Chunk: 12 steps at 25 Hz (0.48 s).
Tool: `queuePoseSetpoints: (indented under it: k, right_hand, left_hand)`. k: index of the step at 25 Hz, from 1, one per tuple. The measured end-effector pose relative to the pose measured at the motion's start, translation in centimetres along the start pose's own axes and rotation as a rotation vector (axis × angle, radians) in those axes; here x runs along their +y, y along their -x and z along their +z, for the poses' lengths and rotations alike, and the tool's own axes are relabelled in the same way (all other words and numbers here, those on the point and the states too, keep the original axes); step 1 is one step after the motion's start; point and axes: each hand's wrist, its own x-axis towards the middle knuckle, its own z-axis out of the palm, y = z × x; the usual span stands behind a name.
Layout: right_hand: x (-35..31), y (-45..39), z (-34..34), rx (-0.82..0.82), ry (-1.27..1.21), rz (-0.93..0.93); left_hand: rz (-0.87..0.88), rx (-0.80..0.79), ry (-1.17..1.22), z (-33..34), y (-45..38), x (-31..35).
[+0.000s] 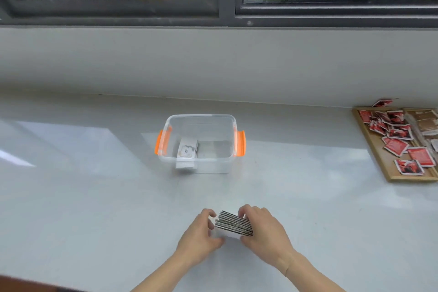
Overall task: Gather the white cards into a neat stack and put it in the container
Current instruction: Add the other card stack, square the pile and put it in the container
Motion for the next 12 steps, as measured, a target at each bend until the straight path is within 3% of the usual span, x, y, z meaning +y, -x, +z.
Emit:
queuePoseSetpoints:
  k: [6,12]
  right_hand:
    - [-2.2,0.3,1.8,0.054,0.094,-0.216]
    - [-2.3,0.5,2.7,0.175,0.116,-0.264]
  left_hand:
    - [0.336,0.130,-0.139,-0.1,3.0,-1.6]
    - [0.434,0.286,-0.264,0.3,2.6,-2.2]
